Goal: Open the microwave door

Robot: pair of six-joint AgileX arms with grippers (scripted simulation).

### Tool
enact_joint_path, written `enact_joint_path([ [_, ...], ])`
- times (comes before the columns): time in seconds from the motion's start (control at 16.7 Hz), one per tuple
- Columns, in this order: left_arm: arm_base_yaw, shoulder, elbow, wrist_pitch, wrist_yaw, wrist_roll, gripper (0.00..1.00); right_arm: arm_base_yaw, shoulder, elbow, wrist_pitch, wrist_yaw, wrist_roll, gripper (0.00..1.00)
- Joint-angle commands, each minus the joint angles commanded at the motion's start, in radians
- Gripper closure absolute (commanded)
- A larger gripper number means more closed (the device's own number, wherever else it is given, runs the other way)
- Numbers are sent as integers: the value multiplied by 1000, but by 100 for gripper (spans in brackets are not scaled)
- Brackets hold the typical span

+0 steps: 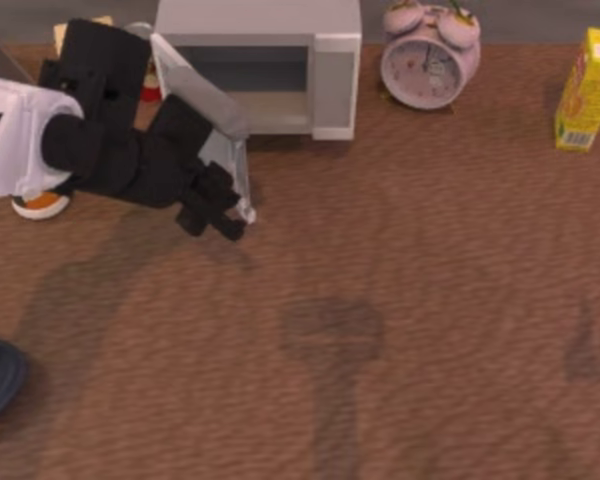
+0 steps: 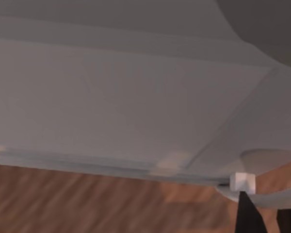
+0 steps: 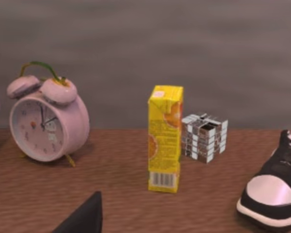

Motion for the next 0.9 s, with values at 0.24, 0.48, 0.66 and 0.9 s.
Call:
enact_joint_path([
  [0.24,4,0,-4,-11,18,19,100,0,0,0,0,0,0,0],
  [0.48,27,-6,0,-27,45,66,100,0,0,0,0,0,0,0],
  [0.66,33,-5,-1,-33,52,78,100,0,0,0,0,0,0,0],
  [0.9,33,-5,-1,-33,52,78,100,0,0,0,0,0,0,0],
])
